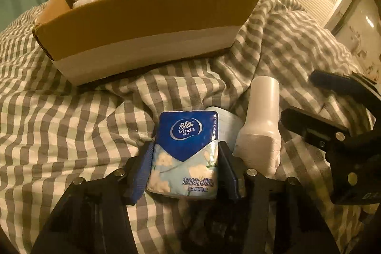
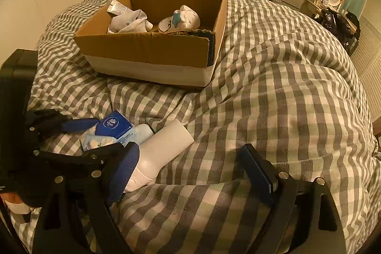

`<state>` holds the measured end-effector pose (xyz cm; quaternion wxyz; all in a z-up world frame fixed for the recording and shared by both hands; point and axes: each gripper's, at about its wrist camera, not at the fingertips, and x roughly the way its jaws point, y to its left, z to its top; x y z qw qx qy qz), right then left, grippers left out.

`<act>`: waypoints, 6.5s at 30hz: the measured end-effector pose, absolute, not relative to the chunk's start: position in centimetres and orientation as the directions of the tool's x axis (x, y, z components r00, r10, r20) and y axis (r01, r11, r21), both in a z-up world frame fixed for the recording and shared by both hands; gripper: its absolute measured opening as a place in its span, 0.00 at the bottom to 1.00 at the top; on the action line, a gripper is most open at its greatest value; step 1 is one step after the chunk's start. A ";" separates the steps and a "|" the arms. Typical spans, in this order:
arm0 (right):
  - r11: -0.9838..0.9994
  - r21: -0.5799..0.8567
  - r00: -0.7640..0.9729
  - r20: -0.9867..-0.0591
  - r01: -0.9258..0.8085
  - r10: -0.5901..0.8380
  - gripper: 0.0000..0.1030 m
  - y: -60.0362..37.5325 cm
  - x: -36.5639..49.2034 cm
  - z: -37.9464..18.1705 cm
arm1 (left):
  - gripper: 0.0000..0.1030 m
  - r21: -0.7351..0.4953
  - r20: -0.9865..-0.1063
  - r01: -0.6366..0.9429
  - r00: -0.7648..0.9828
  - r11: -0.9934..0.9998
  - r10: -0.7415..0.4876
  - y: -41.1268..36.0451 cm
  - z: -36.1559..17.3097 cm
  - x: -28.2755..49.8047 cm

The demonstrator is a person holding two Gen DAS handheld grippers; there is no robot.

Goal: Organize objects
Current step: 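Move the left gripper to the blue Vinda tissue pack and grasp it, then grasp the white spray bottle with the right gripper while the left gripper holds the tissue pack, then carry the tissue pack and spray bottle into the box and open both grippers, then withdraw both grippers from the box and move toward the white earbud case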

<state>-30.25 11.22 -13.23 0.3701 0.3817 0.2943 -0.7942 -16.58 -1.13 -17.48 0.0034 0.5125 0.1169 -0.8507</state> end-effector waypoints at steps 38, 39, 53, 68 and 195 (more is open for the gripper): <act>-0.456 -0.082 -0.252 -0.912 0.886 -0.324 0.48 6.7 -28.5 -17.5 | 0.51 -0.153 -0.834 0.268 -0.551 -0.951 -0.021 -5.8 -13.1 -11.1; -0.456 -0.083 -0.255 -0.909 0.886 -0.329 0.47 6.7 -28.4 -17.4 | 0.51 -0.151 -0.834 0.269 -0.551 -0.951 -0.024 -5.7 -13.0 -11.1; -0.454 -0.106 -0.320 -0.847 0.884 -0.425 0.45 9.0 -25.5 -12.8 | 0.51 -0.127 -0.808 0.266 -0.587 -0.956 -0.056 -4.4 -10.8 -8.8; -0.451 -0.152 -0.398 -0.754 0.880 -0.522 0.45 11.5 -22.7 -7.1 | 0.51 -0.107 -0.740 0.263 -0.665 -0.959 -0.100 -3.1 -6.4 -7.1; -0.260 -0.224 -0.329 -0.801 0.939 -0.500 0.94 7.4 -28.8 -11.8 | 0.13 -0.027 -0.866 0.414 -0.464 -0.910 -0.185 1.9 -14.2 -11.3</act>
